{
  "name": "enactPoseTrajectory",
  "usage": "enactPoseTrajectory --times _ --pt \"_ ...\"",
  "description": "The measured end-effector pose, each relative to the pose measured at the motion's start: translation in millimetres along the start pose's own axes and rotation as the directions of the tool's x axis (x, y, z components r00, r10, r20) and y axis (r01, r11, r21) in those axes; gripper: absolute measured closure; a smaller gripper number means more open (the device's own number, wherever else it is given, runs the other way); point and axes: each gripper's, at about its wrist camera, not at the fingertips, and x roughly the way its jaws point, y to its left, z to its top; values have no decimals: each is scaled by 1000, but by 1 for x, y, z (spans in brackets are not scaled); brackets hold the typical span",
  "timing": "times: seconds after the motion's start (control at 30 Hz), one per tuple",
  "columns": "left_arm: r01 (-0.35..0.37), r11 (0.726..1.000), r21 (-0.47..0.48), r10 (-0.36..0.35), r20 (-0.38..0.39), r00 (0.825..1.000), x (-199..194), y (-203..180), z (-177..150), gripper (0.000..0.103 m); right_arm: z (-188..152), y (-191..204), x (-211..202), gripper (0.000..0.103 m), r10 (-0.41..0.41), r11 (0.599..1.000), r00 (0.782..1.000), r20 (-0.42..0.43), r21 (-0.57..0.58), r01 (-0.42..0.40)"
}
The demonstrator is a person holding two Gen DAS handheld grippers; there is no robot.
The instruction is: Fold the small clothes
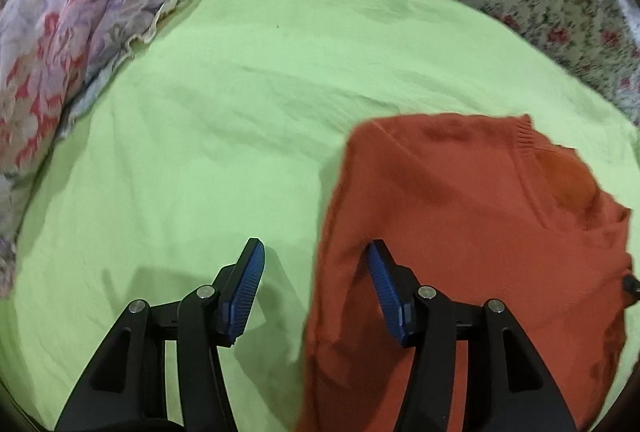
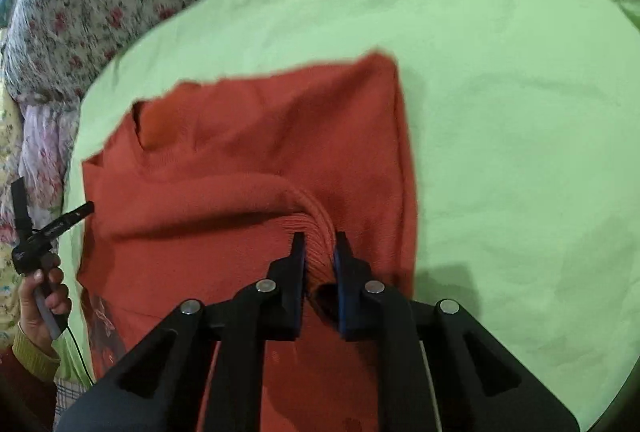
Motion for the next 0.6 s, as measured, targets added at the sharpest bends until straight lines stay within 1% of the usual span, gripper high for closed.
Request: enactPoseTrajectory --times 0.03,0.07,0.13,0.17,0.2,0.23,0.27,0.3,0.33,0.37,0.4,0.5,0.6 --pt "-23 1000 5 23 -5 1000 6 -1 5 47 1 -2 -3 90 -12 1000 1000 7 8 12" --pt "-36 999 3 36 -10 999 12 0 11 45 2 -3 2 89 -17 1000 1000 3 22 16" --pt "-37 999 -16 37 -12 999 16 1 17 44 3 -13 14 87 -12 998 999 -43 61 14" --pt "-33 999 -23 33 -13 999 15 2 19 44 3 -19 17 86 13 995 999 -47 94 -9" --pt "-32 999 -26 31 -14 999 14 3 19 44 2 -20 16 82 28 993 999 -41 119 -23" --pt "-31 999 -27 31 -13 999 11 3 19 44 2 -21 12 80 37 990 999 -33 136 -32" --pt "-28 999 -26 28 -11 1000 5 7 15 44 1 -20 8 77 29 990 999 -25 138 -25" --pt "-23 1000 -22 22 -11 1000 0 7 12 44 -1 -19 2 70 6 991 1000 -15 134 -4" --pt "-13 1000 -13 13 -14 1000 -7 8 7 44 -3 -17 -5 64 -28 991 1000 -6 131 29" --pt "0 1000 -5 0 -19 1000 -13 10 0 45 -6 -18 -12 55 -61 989 998 4 133 60" --pt "13 1000 -1 -13 -24 1000 -20 13 -8 45 -11 -19 -22 53 -72 988 997 21 141 69" --pt "58 998 15 -57 -44 997 -43 15 -44 45 -27 -20 -38 52 -25 990 999 32 140 20" --pt "78 996 32 -75 -71 995 -63 19 -80 45 -51 -5 -48 52 24 996 1000 19 84 -26"
